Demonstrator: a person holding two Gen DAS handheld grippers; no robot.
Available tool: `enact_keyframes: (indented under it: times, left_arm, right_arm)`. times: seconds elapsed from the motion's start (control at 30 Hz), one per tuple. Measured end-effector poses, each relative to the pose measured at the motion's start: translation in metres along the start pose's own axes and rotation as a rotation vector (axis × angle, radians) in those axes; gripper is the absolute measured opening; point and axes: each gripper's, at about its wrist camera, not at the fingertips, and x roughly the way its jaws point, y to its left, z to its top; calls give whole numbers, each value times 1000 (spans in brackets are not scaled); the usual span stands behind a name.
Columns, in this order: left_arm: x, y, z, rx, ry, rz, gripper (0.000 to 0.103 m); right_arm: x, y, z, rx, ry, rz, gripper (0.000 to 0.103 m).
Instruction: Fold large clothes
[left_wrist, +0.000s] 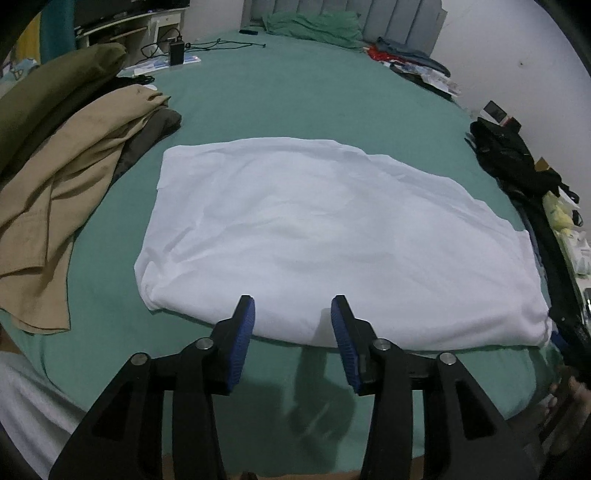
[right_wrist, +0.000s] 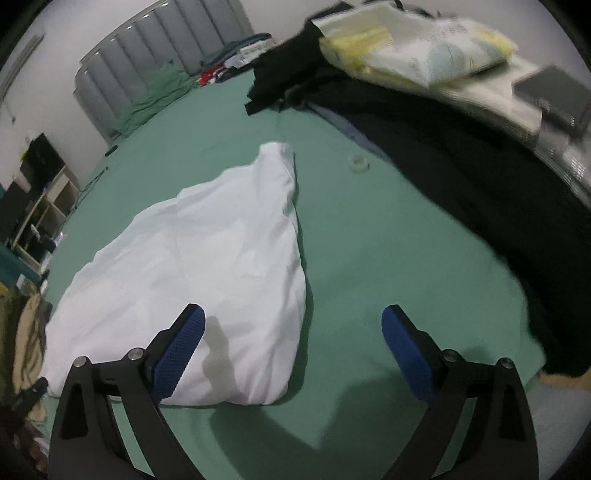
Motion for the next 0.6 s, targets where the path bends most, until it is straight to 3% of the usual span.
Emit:
enact_keyframes:
  times: [0.27,0.6]
  left_arm:
    - [-2,-10,0,5,11,-27,47]
    - [6,-11,-3,-1,13,-36,47]
  right_arm:
    - [13,4,-2,61,39,96,103]
    - [31,47,-7,-4,96,259,103]
